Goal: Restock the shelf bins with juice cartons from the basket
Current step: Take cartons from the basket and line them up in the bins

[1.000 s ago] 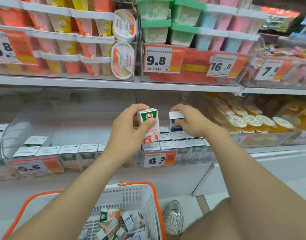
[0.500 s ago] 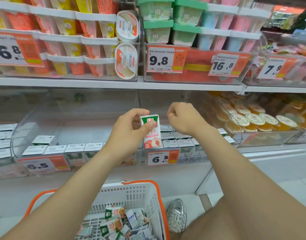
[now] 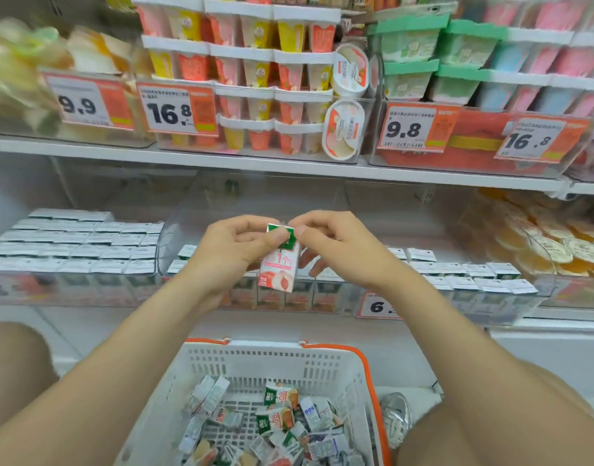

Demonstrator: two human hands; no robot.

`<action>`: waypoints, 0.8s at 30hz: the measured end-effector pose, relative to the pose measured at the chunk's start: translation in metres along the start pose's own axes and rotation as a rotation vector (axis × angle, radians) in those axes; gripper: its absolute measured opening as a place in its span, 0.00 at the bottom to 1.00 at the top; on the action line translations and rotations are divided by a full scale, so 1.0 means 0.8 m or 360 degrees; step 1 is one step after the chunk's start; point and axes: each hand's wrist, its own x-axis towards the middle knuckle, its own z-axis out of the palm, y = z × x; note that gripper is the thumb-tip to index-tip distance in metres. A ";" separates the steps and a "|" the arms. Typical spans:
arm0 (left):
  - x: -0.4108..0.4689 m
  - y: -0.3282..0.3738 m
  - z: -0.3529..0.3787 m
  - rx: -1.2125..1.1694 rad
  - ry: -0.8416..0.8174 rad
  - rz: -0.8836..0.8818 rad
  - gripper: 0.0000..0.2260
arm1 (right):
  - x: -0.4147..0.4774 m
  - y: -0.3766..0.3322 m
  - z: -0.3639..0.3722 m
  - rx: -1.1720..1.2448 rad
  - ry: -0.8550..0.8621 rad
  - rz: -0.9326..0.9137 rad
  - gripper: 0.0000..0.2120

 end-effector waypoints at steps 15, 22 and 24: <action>0.040 -0.027 -0.317 0.1914 0.0379 -0.0261 0.21 | 0.103 -0.100 0.217 0.0038 0.0285 -0.0610 0.17; 0.042 -0.062 -0.372 0.2082 -0.0056 -0.0792 0.41 | 0.228 -0.109 0.303 -0.0687 0.0297 -0.0709 0.15; 0.041 -0.060 -0.367 0.2112 -0.0090 -0.0786 0.39 | 0.263 -0.112 0.317 -0.0747 0.0250 -0.0535 0.15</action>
